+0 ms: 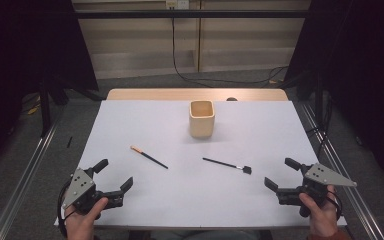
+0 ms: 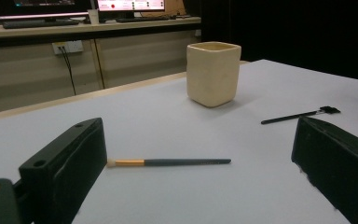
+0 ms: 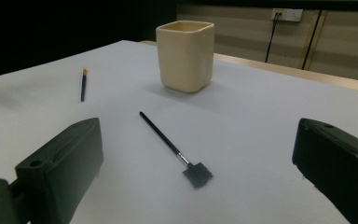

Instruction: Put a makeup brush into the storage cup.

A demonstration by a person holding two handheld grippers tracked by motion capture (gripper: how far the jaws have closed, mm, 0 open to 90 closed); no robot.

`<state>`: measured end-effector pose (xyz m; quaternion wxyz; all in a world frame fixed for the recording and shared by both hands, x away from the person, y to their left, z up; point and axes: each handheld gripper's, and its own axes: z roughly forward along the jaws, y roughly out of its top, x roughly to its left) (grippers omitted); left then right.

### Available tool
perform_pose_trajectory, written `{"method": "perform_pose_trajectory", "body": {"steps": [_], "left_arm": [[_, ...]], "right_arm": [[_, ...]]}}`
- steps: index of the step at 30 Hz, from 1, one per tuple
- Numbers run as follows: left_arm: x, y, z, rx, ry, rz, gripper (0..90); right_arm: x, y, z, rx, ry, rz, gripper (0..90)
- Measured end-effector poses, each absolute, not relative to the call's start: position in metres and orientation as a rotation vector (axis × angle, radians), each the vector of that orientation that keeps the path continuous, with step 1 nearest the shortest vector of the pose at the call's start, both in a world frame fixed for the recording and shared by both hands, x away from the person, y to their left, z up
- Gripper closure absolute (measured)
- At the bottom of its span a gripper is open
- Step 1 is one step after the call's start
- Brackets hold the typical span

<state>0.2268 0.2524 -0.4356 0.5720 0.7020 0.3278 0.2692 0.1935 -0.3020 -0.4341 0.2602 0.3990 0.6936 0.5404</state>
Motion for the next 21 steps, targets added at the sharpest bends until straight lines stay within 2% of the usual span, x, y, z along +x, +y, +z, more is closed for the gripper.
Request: {"method": "perform_pose_trajectory", "body": {"steps": [5, 7, 21], "left_arm": [[0.226, 0.251, -0.435, 1.659, 0.789, 0.608, 3.2], [0.226, 0.250, -0.436, 1.649, 0.789, 0.557, 3.2], [0.223, 0.246, -0.425, 1.692, 0.754, 0.581, 3.4]], "right_arm": [[0.193, -0.303, -0.434, 1.067, 1.881, 1.492, 0.3], [0.194, -0.303, -0.434, 1.057, 1.884, 1.501, 0.3], [0.198, -0.298, -0.433, 1.039, 1.907, 1.546, 0.0]]}}
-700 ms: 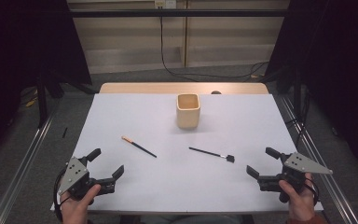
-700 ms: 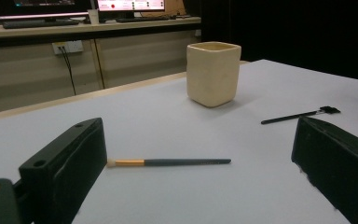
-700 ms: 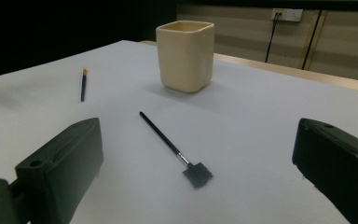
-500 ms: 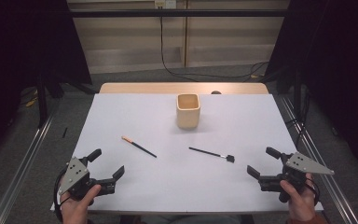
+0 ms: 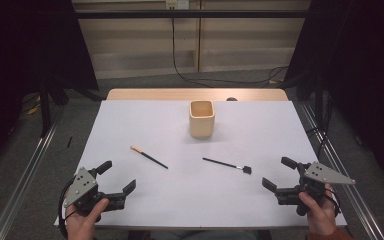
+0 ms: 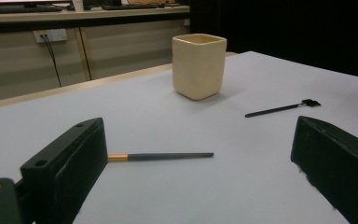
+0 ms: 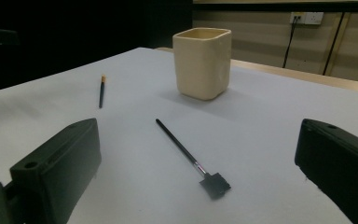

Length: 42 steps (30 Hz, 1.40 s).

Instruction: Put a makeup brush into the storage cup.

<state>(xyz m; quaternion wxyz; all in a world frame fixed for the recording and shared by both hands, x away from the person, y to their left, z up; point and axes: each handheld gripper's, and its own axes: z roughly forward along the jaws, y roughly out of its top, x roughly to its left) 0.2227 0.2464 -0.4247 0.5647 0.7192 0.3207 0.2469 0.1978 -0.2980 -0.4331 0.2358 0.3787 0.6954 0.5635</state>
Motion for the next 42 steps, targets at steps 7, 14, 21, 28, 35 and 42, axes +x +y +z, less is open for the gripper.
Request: {"method": "perform_pose_trajectory", "body": {"steps": [7, 14, 21, 28, 35, 42], "left_arm": [[0.229, 0.245, -0.416, 1.678, 0.747, 0.555, 3.5], [0.246, 0.225, -0.408, 1.682, 0.709, 0.515, 2.1], [0.257, 0.208, -0.400, 1.716, 0.638, 0.499, 2.4], [0.272, 0.201, -0.394, 1.729, 0.650, 0.486, 1.6], [0.288, 0.203, -0.394, 1.719, 0.663, 0.500, 1.6], [0.305, 0.204, -0.387, 1.748, 0.650, 0.508, 1.8]], "right_arm": [[0.197, -0.297, -0.433, 1.049, 1.911, 1.535, 0.0], [0.199, -0.298, -0.435, 1.061, 1.925, 1.545, 0.0], [0.195, -0.296, -0.435, 1.042, 1.936, 1.555, 0.4], [0.194, -0.298, -0.434, 1.035, 1.928, 1.573, 1.2], [0.192, -0.298, -0.435, 1.036, 1.932, 1.573, 1.0], [0.193, -0.297, -0.435, 1.038, 1.935, 1.575, 1.2]]}}
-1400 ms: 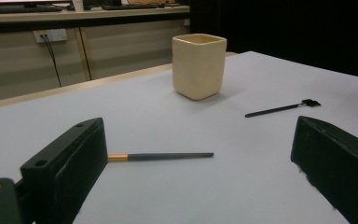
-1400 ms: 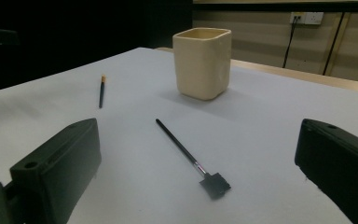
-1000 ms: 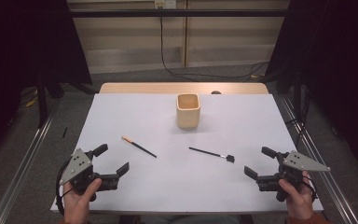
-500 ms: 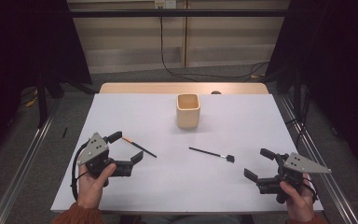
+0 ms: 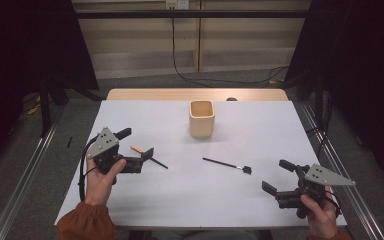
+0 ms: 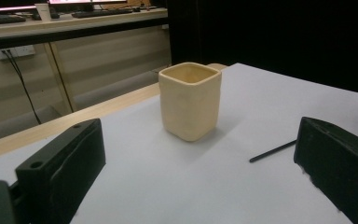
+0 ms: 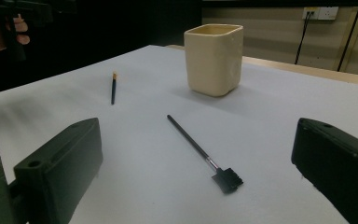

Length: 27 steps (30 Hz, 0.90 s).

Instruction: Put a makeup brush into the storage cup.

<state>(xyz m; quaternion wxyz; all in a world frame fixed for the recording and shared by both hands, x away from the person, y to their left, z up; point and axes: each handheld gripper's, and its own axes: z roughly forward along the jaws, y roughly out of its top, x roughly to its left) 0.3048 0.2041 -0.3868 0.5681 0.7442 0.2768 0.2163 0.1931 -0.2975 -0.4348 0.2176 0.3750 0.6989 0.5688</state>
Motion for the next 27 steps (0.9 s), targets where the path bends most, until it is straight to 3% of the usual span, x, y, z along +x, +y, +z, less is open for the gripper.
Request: {"method": "perform_pose_trajectory", "body": {"steps": [15, 27], "left_arm": [[0.339, 0.207, -0.385, 1.816, 0.699, 0.477, 3.4], [0.350, 0.209, -0.380, 1.989, 0.691, 0.425, 5.9]], "right_arm": [[0.193, -0.297, -0.435, 1.032, 1.950, 1.567, 1.0], [0.193, -0.296, -0.436, 1.027, 1.968, 1.562, 0.9]]}}
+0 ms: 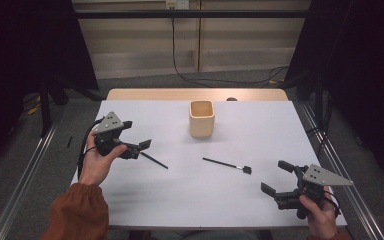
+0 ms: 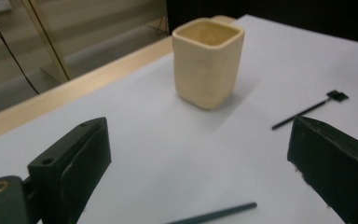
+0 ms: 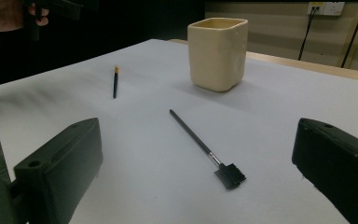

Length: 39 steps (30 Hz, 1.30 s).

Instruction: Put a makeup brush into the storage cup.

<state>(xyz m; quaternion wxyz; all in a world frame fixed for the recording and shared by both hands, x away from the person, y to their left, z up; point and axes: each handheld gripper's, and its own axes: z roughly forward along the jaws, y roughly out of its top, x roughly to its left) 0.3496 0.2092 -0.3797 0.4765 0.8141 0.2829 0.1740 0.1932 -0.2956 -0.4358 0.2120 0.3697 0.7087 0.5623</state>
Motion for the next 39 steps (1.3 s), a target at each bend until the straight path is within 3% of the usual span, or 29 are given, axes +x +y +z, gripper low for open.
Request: {"method": "perform_pose_trajectory", "body": {"steps": [16, 21, 29, 39], "left_arm": [[0.374, 0.208, -0.372, 2.260, 0.721, 0.344, 5.5], [0.385, 0.200, -0.377, 2.402, 0.721, 0.224, 5.0], [0.391, 0.195, -0.387, 2.492, 0.739, 0.233, 5.8], [0.401, 0.181, -0.401, 2.679, 0.614, 0.131, 7.7]], "right_arm": [[0.193, -0.296, -0.436, 1.034, 1.973, 1.550, 0.3], [0.194, -0.295, -0.436, 1.031, 1.989, 1.547, 0.3], [0.194, -0.294, -0.437, 1.024, 1.999, 1.545, 0.2], [0.194, -0.293, -0.438, 1.024, 2.018, 1.536, 0.1]]}}
